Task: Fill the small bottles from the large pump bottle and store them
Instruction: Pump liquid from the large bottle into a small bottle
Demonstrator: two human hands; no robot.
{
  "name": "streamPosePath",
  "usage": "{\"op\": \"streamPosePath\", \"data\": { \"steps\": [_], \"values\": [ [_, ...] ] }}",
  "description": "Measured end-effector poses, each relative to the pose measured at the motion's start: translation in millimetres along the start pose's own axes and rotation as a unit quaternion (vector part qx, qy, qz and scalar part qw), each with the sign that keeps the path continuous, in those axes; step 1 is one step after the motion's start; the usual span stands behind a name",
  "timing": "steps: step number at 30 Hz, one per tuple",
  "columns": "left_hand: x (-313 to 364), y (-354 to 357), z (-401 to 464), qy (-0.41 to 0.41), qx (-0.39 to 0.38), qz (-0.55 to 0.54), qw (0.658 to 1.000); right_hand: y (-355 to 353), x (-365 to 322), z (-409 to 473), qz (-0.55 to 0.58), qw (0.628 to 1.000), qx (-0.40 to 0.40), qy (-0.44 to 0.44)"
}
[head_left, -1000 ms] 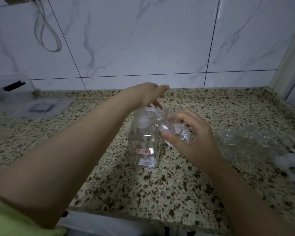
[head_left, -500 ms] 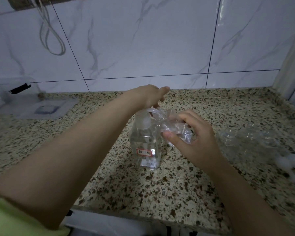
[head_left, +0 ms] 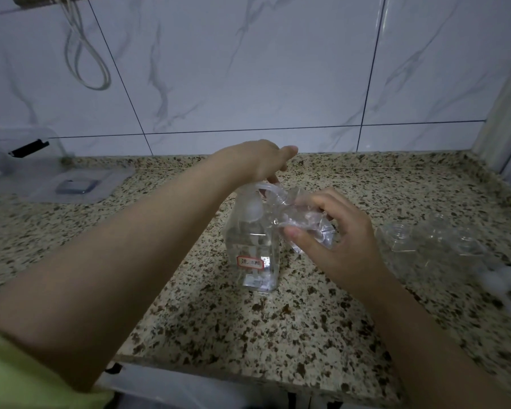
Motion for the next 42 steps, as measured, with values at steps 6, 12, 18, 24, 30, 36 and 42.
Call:
{"op": "streamPosePath", "data": {
  "steps": [6,12,18,24,30,36,42],
  "values": [
    [-4.6,1.3,2.8,-0.009,-0.002,-0.012,1.000,-1.1,-1.1,0.3,0.000,1.000,0.001,-0.003],
    [-2.9,4.2,3.5,-0.012,-0.019,0.019,1.000,-1.5,-1.2,0.3,-0.006,1.000,0.002,-0.006],
    [-2.3,0.0,4.3,-0.008,0.006,0.035,0.999,-0.8,-0.6,0.3,-0.003,1.000,-0.001,-0.003],
    [-4.5,-1.1,4.0,-0.023,-0.006,0.042,0.999,2.3,-2.2,0.3,-0.003,1.000,-0.001,-0.010],
    [-1.3,-3.2,2.6,-0.025,0.001,0.027,0.999,-3.9,-4.7,1.2,0.007,1.000,0.013,-0.011],
    [-7.0,-3.7,4.9,-0.023,0.016,0.013,1.000,-0.2,-3.4,1.0,-0.001,1.000,0.003,-0.011],
    [-6.9,-0.7,5.3,-0.020,0.012,0.019,1.000,-0.1,-2.8,0.8,-0.004,1.000,-0.001,-0.013]
  ]
}}
Point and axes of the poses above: each hand's wrist, its own z-axis towards the middle knuckle, its own y-axis out of the palm, x = y × z, the point moved 9 cm from there along z, towards the middle knuckle, and after that the axes turned 10 degrees about y, right-handed, at the moved point
